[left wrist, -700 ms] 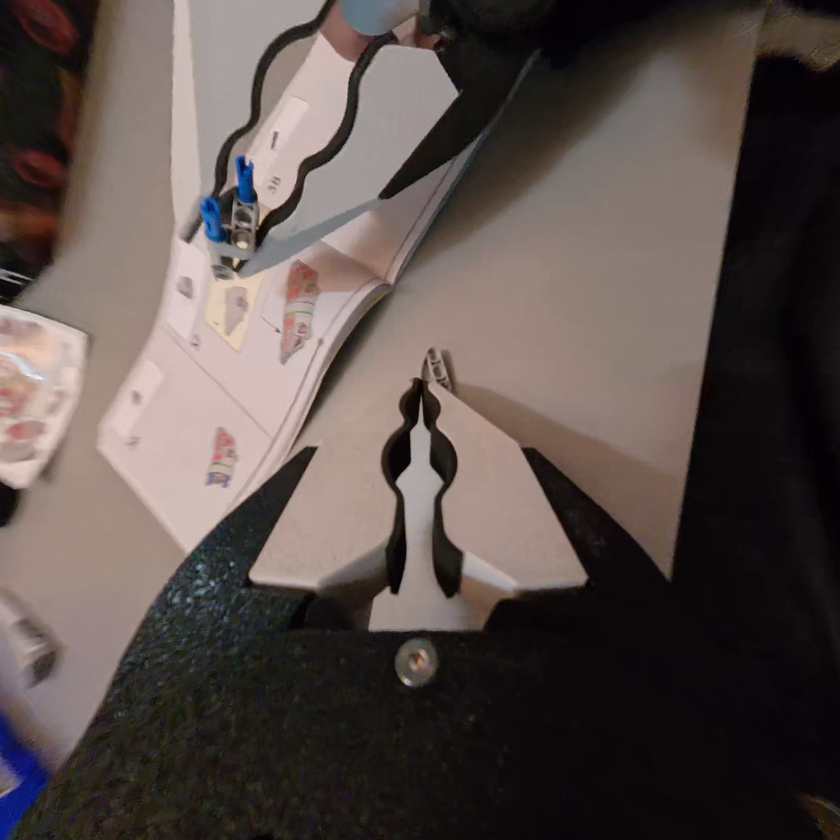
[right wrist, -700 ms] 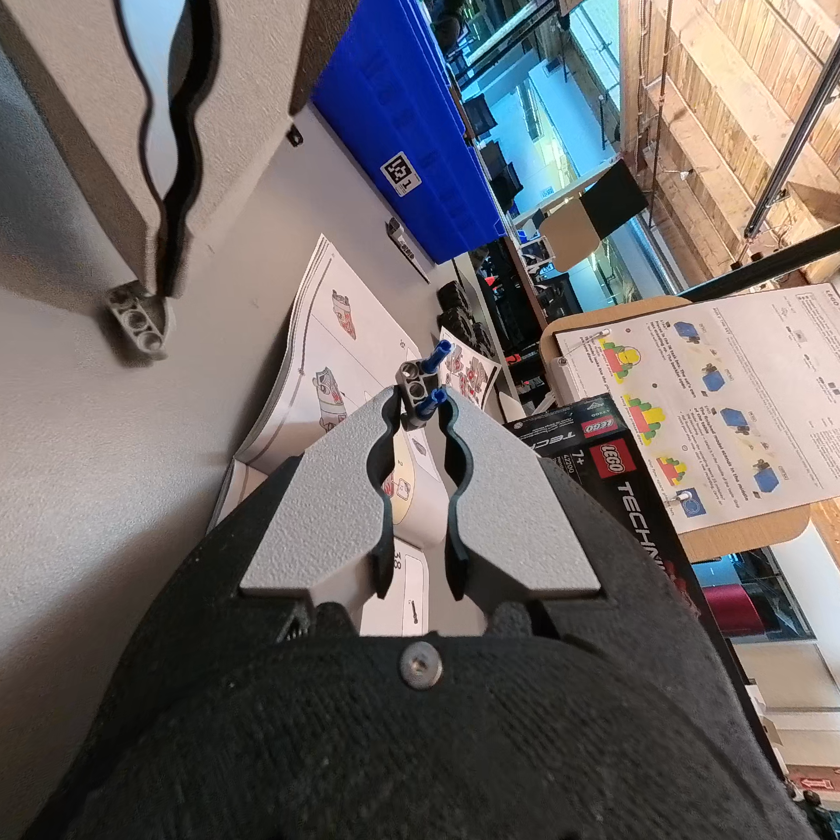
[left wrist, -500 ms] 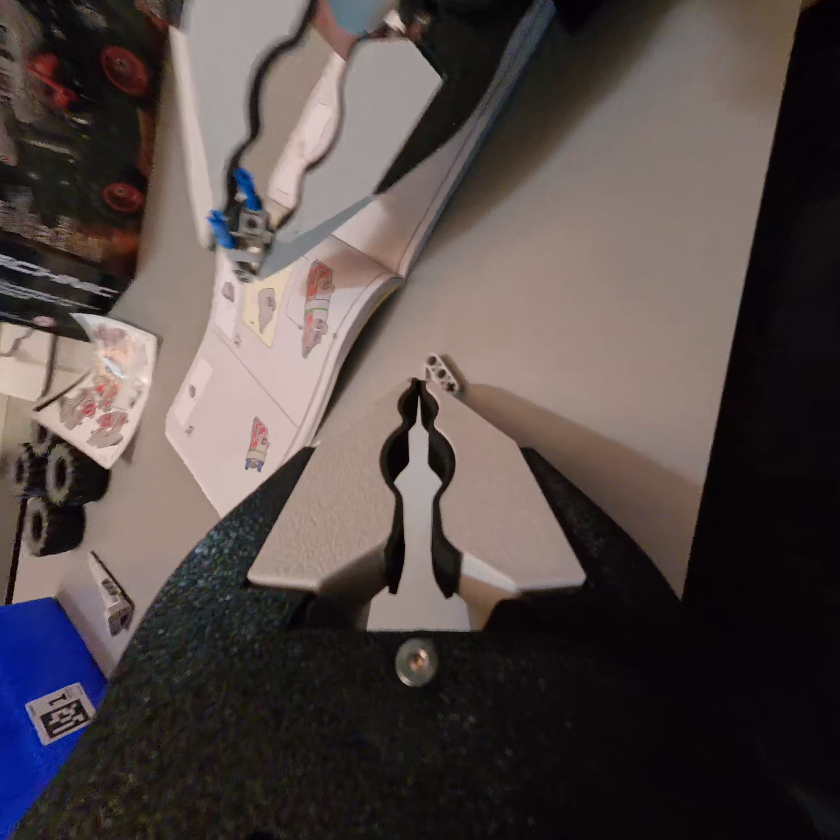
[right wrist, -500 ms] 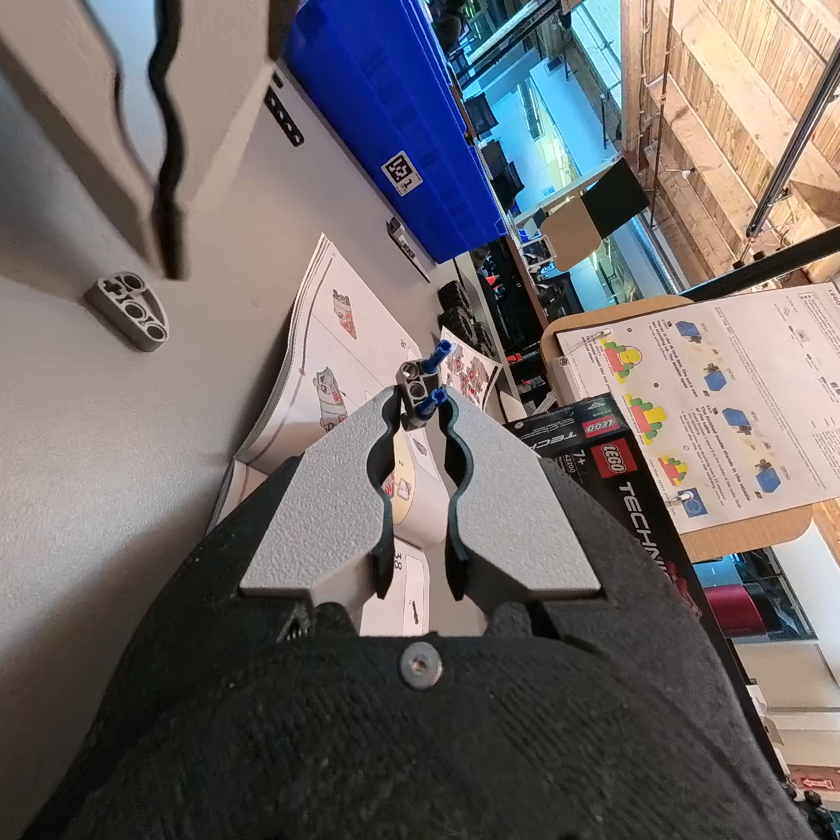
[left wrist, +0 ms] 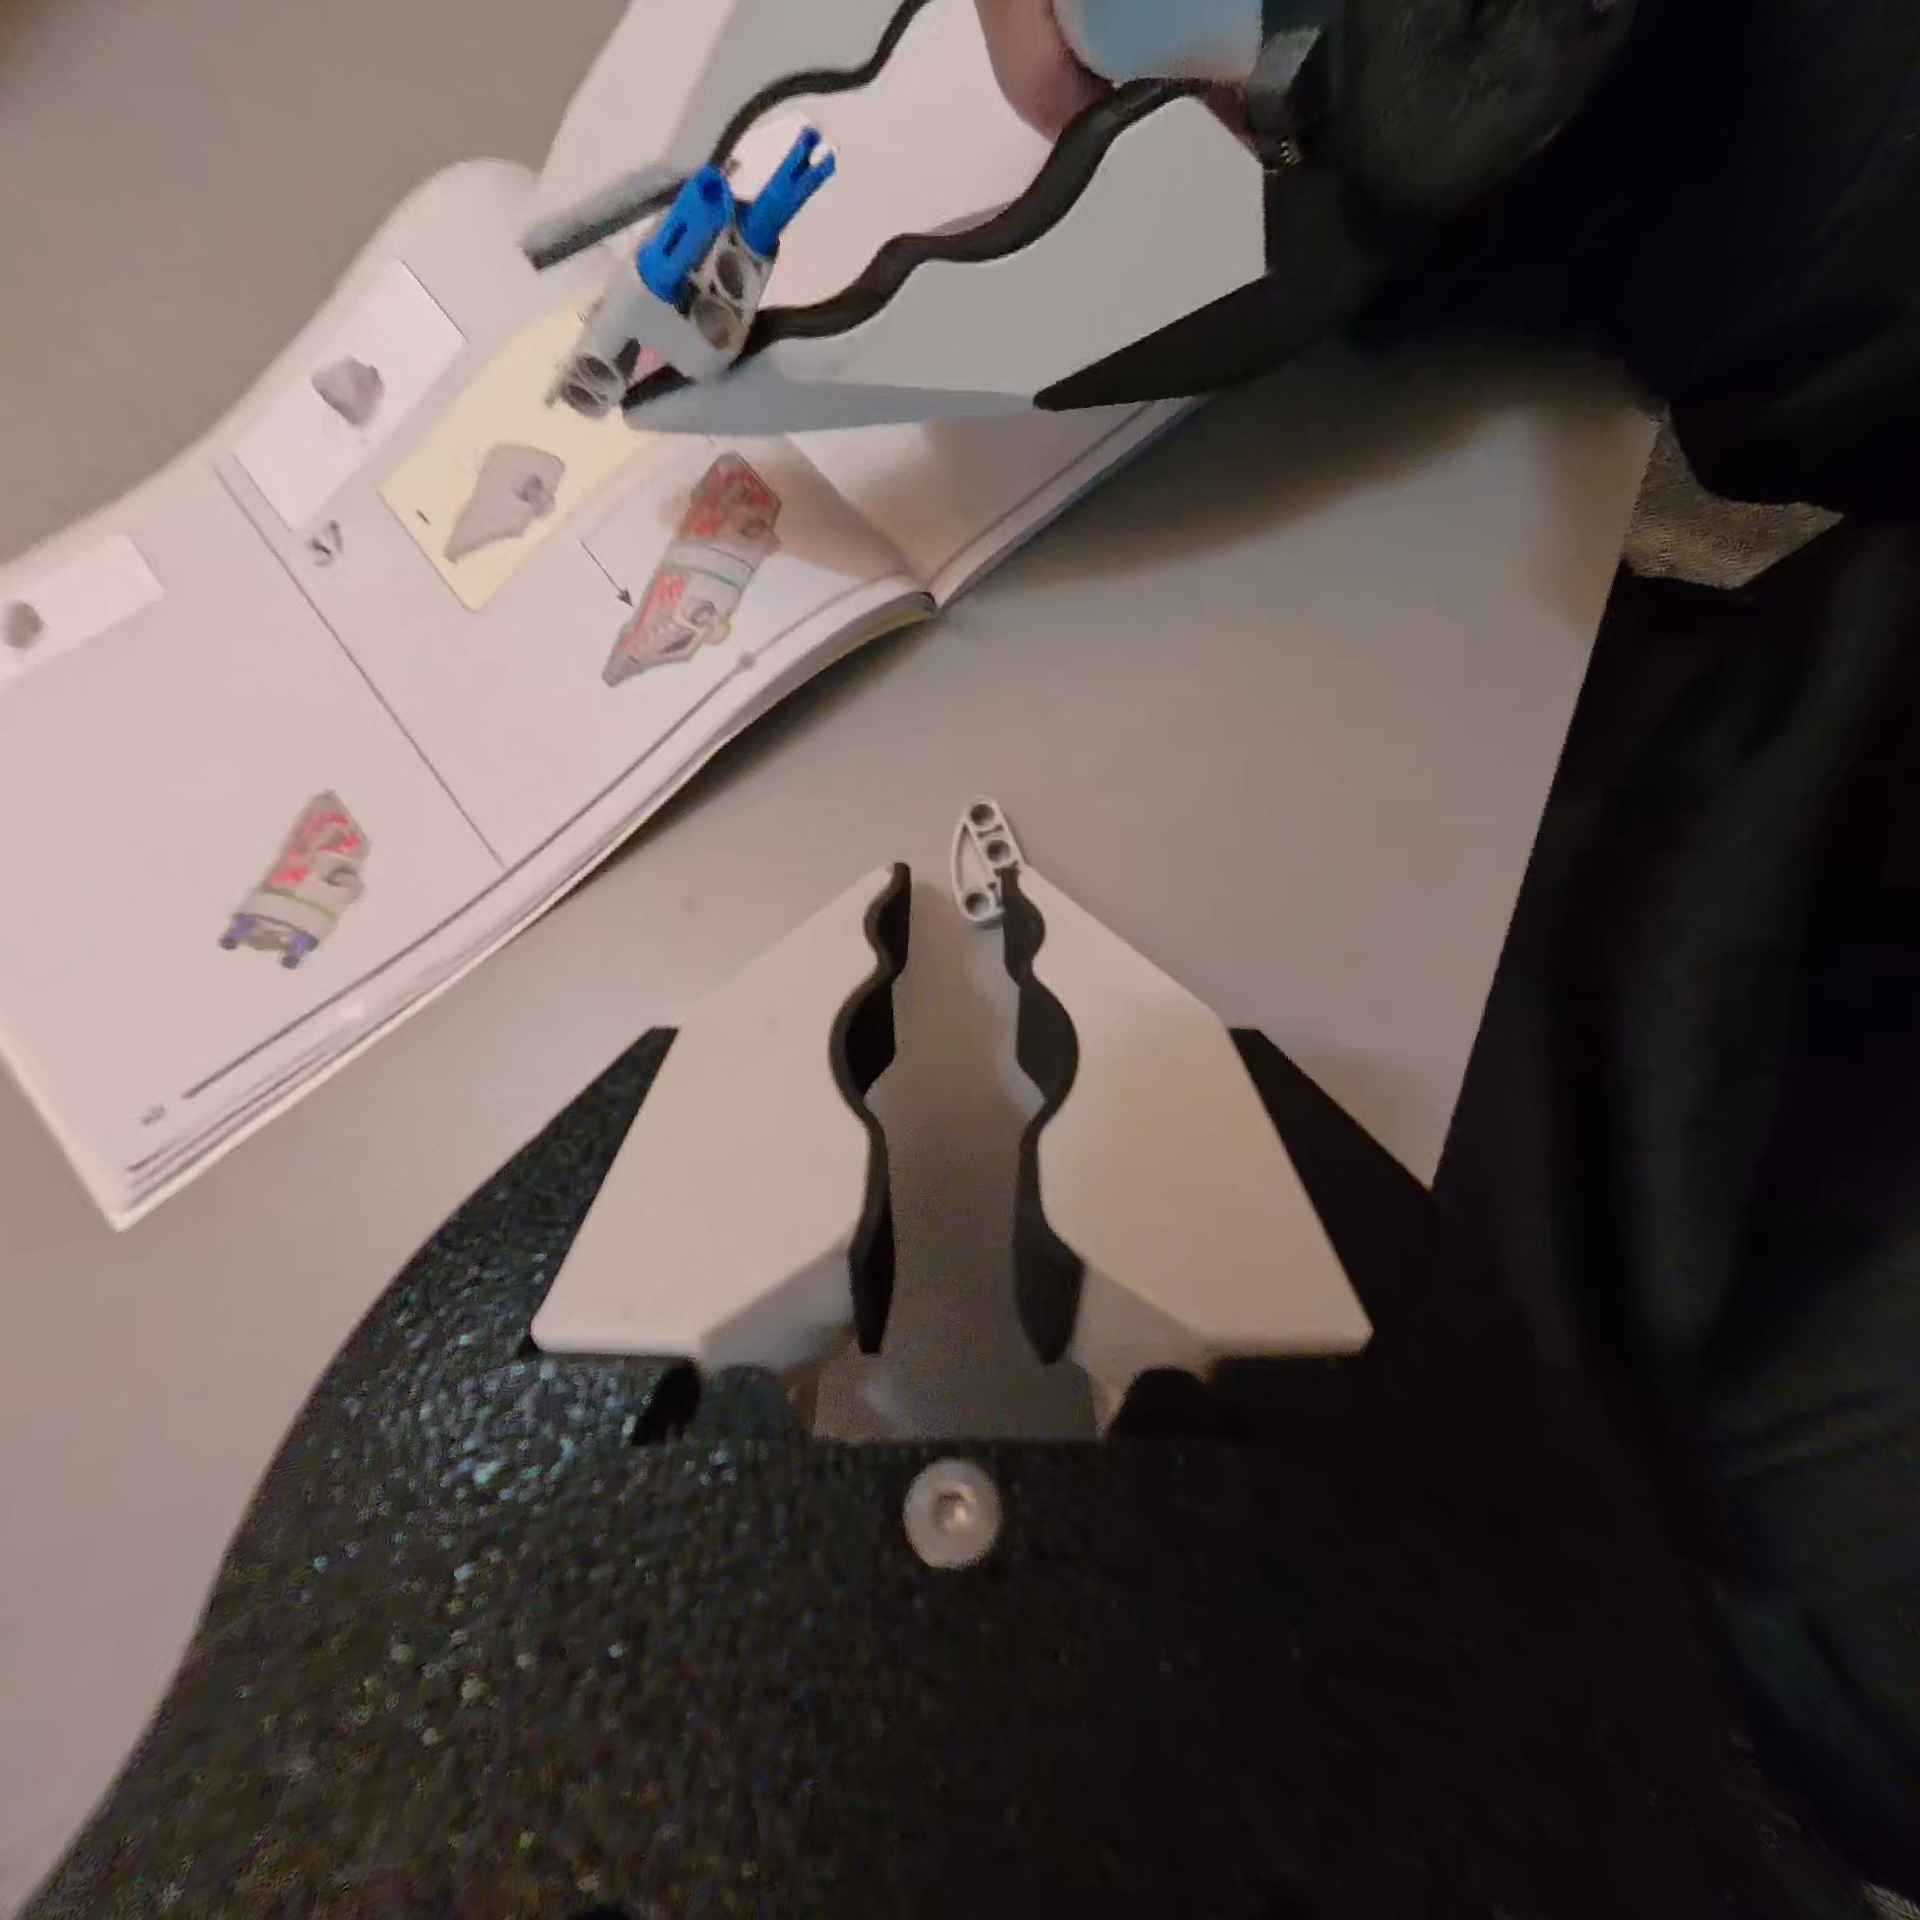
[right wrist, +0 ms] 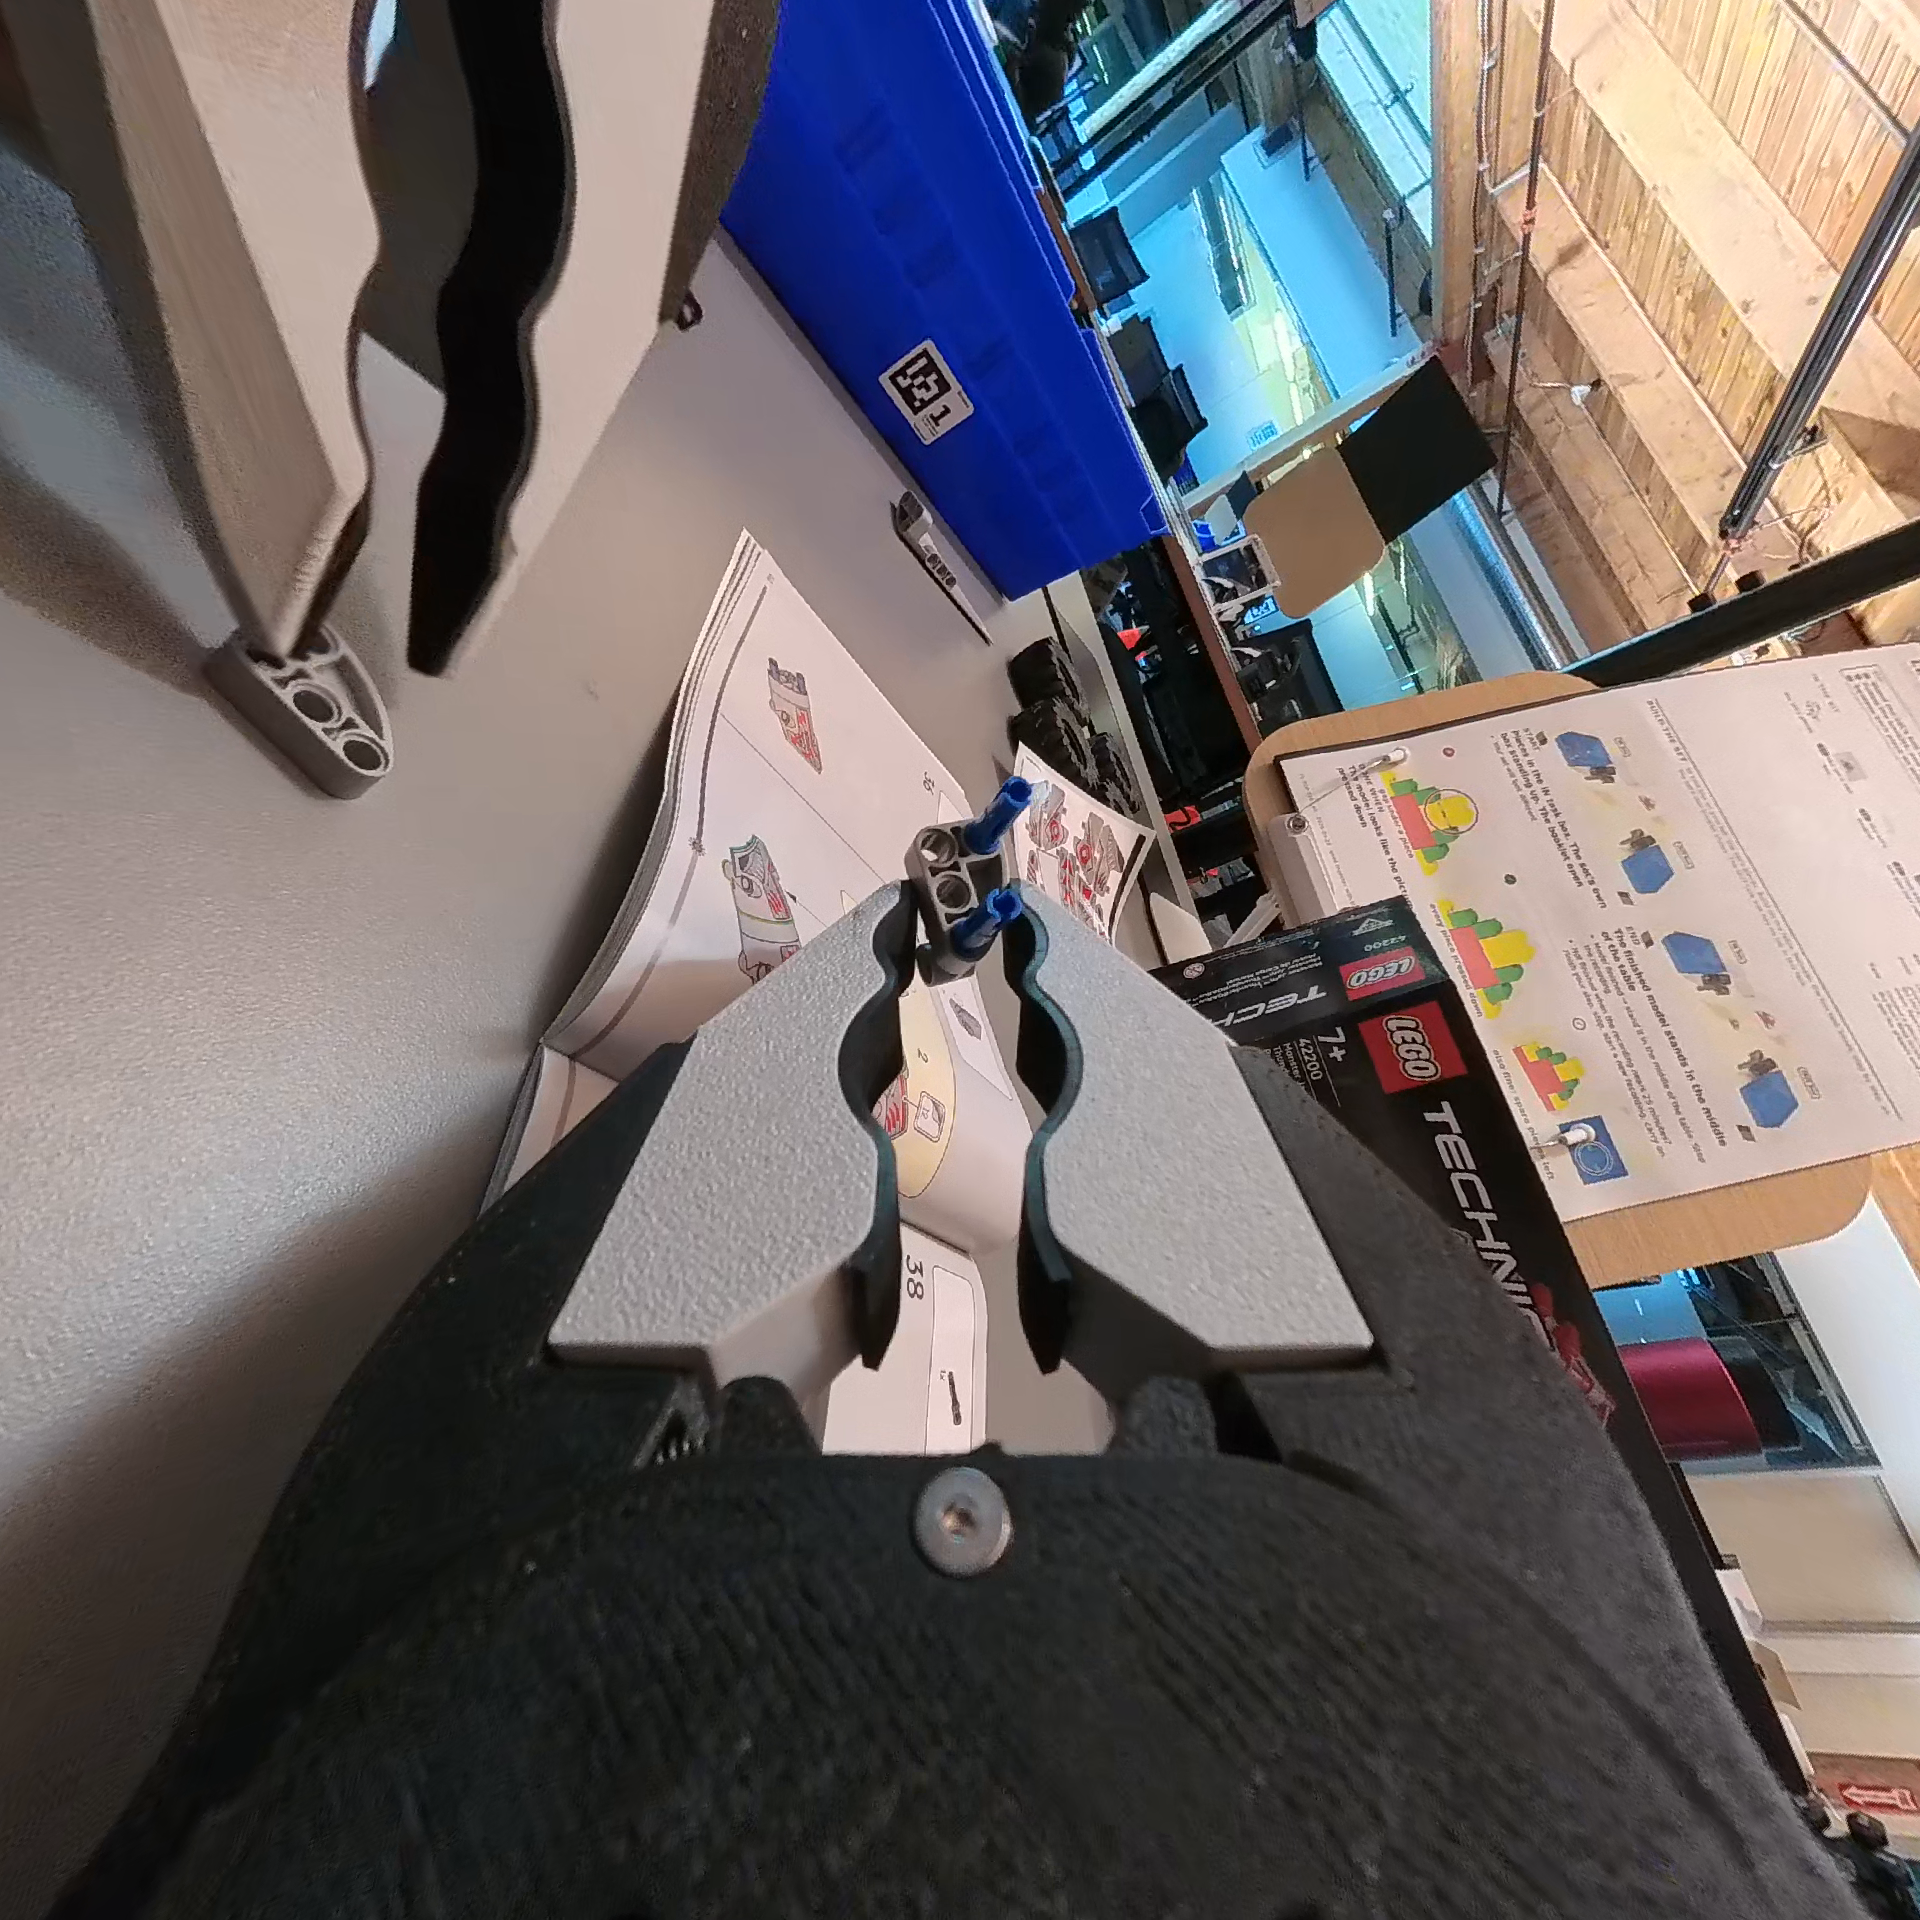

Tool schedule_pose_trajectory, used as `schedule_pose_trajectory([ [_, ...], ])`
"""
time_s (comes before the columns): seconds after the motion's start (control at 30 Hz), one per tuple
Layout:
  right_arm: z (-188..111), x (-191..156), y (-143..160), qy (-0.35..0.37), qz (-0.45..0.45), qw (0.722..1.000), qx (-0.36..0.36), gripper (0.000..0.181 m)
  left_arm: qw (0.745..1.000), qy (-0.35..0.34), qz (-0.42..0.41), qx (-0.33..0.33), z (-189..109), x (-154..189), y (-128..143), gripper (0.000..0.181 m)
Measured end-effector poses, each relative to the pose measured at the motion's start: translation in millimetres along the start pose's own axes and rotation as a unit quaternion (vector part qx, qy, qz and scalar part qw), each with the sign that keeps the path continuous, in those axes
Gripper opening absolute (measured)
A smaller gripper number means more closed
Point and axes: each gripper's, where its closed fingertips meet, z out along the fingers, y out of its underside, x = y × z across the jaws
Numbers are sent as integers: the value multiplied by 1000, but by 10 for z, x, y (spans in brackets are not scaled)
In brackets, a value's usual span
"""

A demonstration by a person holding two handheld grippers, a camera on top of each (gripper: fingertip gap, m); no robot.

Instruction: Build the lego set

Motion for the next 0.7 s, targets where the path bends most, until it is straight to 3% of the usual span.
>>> schedule_pose_trajectory([
  [0.33, -5, -7, 7, -3, 1, 1000, 0, 14, 1000, -1, 24, -9, 14, 44, 6, 7],
  [0.53, -10, -7, 12, -2, 0, 1000, -1, 14, 993, -56, 104, -25, -11, 43, 5, 7],
  [0.7, -12, -8, 15, -3, 0, 1000, -1, 14, 970, -136, 193, -57, -61, -38, 27, 7],
])
